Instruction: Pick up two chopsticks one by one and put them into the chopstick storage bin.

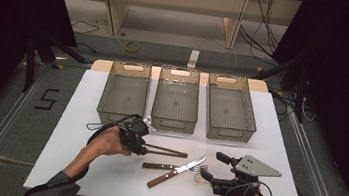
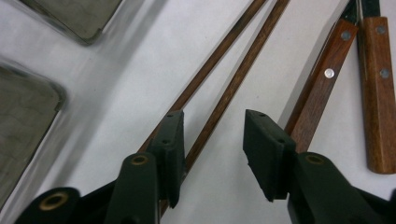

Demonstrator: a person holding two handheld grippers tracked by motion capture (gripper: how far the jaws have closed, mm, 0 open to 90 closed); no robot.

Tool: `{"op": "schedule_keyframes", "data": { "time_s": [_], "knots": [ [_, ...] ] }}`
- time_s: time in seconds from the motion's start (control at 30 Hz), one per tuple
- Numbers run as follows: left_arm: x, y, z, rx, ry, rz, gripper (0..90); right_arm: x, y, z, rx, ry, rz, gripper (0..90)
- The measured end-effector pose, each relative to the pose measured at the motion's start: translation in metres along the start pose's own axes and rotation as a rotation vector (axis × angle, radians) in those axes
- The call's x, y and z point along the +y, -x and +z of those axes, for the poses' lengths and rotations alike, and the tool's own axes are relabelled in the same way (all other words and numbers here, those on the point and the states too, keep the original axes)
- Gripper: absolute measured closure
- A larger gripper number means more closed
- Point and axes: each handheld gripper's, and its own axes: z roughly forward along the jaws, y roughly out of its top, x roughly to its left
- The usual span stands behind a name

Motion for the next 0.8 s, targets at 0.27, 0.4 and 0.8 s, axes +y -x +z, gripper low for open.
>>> {"op": "schedule_keyframes", "data": {
  "time_s": [0.27,0.4,0.8],
  "knots": [
    [0.002,0.000,0.008,-0.011,-0.047,0.027,65.9,0.000,0.000,0.000,0.007,-0.005,-0.005,23.9],
    [0.002,-0.001,0.009,-0.016,-0.049,0.039,67.9,0.000,0.000,0.000,0.009,-0.008,-0.004,24.2],
    [0.000,0.001,0.014,-0.007,-0.076,0.078,73.0,0.000,0.000,0.000,0.009,-0.002,-0.003,24.5]
  ]
}}
